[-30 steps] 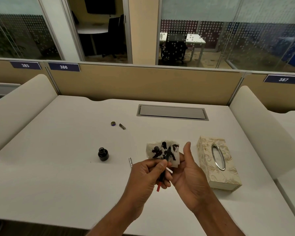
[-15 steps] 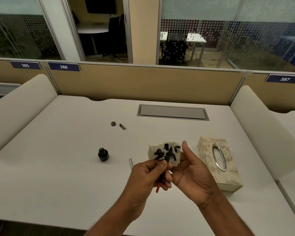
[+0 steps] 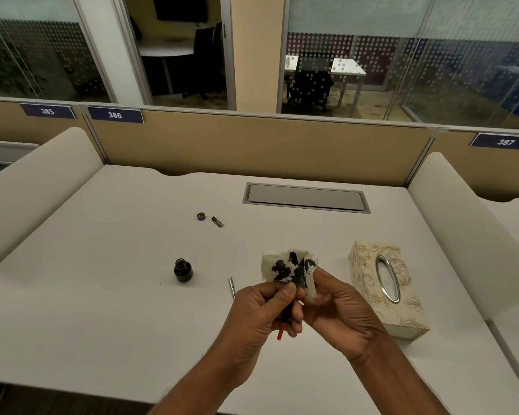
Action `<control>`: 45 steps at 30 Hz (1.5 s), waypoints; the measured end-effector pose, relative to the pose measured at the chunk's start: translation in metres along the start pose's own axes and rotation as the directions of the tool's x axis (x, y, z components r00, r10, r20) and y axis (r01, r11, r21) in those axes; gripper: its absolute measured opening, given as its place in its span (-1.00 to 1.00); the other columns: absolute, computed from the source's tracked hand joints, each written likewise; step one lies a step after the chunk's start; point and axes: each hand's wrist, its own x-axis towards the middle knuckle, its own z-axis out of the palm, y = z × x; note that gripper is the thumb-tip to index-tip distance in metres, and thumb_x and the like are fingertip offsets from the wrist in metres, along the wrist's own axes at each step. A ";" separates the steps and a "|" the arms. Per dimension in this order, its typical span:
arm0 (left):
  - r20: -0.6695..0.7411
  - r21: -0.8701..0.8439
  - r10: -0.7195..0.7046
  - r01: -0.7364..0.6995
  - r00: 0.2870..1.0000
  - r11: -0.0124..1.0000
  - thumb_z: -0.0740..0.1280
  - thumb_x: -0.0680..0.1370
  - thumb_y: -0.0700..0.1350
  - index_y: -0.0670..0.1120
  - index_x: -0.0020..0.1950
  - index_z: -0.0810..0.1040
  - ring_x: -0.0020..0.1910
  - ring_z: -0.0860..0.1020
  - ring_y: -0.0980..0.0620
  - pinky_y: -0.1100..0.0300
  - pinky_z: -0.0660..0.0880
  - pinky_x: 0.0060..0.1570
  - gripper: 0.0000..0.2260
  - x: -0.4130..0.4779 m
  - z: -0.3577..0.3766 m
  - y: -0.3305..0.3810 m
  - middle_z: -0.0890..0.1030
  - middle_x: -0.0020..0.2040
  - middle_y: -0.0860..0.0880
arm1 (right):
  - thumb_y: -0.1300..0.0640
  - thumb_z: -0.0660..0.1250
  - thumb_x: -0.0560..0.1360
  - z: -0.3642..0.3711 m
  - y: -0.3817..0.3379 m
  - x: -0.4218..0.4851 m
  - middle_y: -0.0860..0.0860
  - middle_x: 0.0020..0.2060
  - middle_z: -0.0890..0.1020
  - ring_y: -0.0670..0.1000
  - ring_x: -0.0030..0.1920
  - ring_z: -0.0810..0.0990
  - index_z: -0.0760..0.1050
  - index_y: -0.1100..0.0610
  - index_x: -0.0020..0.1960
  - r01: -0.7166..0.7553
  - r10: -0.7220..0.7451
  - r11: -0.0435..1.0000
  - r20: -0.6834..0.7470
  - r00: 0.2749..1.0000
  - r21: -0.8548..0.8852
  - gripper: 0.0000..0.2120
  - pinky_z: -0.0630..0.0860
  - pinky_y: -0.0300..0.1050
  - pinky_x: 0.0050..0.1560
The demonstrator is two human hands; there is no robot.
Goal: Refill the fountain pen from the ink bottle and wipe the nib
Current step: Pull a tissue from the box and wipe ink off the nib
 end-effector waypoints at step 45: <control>-0.259 0.528 0.327 -0.150 0.909 0.836 0.41 0.58 -0.05 0.08 -0.06 0.72 -0.35 0.66 0.09 0.25 0.63 -0.27 -0.91 -0.003 0.008 -0.019 0.71 -0.32 0.11 | 0.30 0.39 0.50 0.028 0.029 0.013 0.10 -0.34 0.54 0.07 -0.15 0.54 0.57 0.10 -0.41 0.326 -0.569 0.813 -0.544 0.616 -0.482 -0.69 0.52 0.04 -0.06</control>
